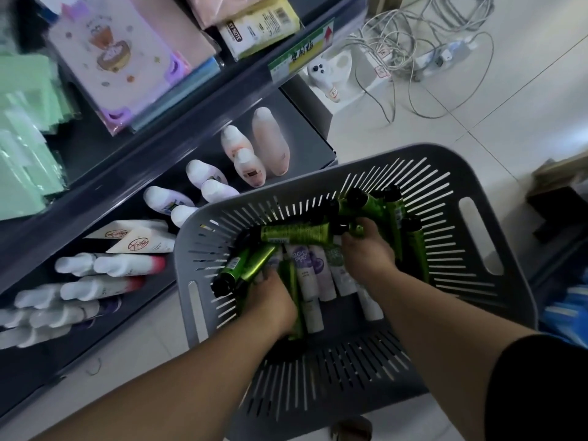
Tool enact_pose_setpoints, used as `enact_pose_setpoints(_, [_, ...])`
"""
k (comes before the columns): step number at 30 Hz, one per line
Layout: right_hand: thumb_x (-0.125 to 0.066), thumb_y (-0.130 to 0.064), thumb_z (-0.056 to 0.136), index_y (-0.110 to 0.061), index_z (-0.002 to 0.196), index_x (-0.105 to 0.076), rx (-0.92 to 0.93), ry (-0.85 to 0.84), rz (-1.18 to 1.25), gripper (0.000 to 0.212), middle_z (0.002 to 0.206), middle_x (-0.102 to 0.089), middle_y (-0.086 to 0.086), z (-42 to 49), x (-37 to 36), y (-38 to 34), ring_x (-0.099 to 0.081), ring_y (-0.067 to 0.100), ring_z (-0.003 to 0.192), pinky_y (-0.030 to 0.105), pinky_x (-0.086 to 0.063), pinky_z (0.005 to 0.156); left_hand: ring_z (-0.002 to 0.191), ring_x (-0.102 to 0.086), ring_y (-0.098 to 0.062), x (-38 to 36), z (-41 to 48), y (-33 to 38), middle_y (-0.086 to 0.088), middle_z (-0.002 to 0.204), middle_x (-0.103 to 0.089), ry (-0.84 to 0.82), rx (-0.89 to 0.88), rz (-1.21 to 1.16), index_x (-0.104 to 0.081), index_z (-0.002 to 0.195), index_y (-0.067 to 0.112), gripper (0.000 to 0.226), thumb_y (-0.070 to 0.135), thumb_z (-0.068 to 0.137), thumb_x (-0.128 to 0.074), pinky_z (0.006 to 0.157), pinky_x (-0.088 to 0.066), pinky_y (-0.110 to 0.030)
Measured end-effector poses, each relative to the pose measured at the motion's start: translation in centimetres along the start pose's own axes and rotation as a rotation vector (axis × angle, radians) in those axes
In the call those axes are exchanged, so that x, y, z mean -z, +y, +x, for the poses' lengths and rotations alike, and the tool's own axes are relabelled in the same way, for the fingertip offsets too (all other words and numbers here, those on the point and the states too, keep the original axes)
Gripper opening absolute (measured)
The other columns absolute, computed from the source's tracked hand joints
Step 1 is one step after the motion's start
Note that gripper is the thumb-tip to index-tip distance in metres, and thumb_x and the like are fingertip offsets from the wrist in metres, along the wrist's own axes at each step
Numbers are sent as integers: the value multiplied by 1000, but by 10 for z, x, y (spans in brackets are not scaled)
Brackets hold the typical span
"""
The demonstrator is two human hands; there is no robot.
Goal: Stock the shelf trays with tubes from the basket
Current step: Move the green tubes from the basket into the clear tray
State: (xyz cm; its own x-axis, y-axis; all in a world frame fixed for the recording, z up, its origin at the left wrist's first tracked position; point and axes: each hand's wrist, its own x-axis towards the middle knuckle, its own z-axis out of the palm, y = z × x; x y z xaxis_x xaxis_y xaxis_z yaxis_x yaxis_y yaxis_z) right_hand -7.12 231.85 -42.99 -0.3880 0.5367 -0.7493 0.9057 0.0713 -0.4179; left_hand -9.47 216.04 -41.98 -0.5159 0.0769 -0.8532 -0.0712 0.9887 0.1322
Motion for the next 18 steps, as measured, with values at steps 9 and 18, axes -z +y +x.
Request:
enact_pose_setpoints(9, [-47, -35, 98, -16, 114, -60, -25, -82, -78, 28, 111, -64, 13, 0, -6, 19, -60, 33, 102, 34, -47, 78, 139, -23, -37, -28, 7, 6, -11, 155, 4, 92, -25, -115, -20, 147, 36, 72, 16, 89, -58, 111, -31, -39])
enact_pose_setpoints(18, [-49, -6, 92, -32, 151, 16, -65, -177, -51, 92, 123, -58, 15, -31, -27, 20, -58, 24, 91, 34, -50, 80, 139, -25, -32, -41, 3, 19, -8, 159, -4, 220, -8, -327, -11, 150, 35, 53, 35, 101, -34, 112, -24, -42])
